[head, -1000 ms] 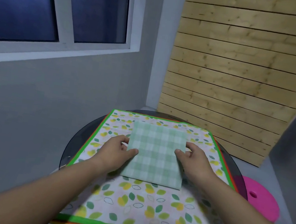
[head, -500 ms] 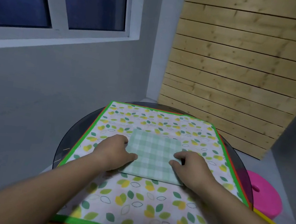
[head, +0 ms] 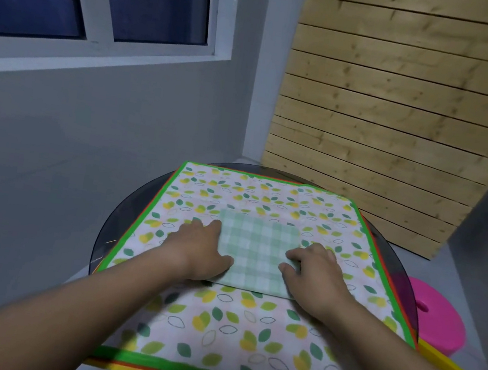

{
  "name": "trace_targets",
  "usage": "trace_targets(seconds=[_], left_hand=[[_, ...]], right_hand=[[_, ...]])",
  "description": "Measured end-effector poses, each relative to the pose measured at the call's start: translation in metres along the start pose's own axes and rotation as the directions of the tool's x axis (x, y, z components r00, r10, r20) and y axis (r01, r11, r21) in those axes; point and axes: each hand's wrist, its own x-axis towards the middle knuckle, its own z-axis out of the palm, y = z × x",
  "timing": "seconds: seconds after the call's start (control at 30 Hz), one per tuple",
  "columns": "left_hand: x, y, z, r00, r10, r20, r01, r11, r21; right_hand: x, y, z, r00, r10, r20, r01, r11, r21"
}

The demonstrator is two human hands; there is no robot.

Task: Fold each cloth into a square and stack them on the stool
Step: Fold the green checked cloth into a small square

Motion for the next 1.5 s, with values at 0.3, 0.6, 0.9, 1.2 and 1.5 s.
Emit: trace_targets(seconds=[0.3,0.6,0.9,1.2,1.5], left_hand=[[0.001,0.001,0.028,0.946,0.306,0.102,-0.319,0.938,0.14],[-0.001,-0.002,0.043,0.964,0.254,0.075,-0.265,0.938,0.225],[0.003,0.001,0.026,0.967,0.221,0.129,-0.248,0.936,0.25],[0.027,0.01,0.032,0.966,0.259,-0.018,-0.255,0.958,0.134],[0.025,0.007,0.022,0.962,0.226,-0.155,-0.234,0.971,-0.039]], right_hand=[[-0.01,-0.025,0.017,0.94,-0.33,0.088,0.34,0.922,-0.182],[-0.002,-0.003,0.021,0.934,-0.218,0.283,0.289,0.926,-0.243],[0.001,-0.003,0.009,0.933,-0.182,0.31,0.263,0.933,-0.245],[0.039,-0.002,0.012,0.954,-0.167,0.248,0.242,0.92,-0.31],[0.036,0.001,-0.01,0.967,-0.19,0.169,0.17,0.977,0.127]])
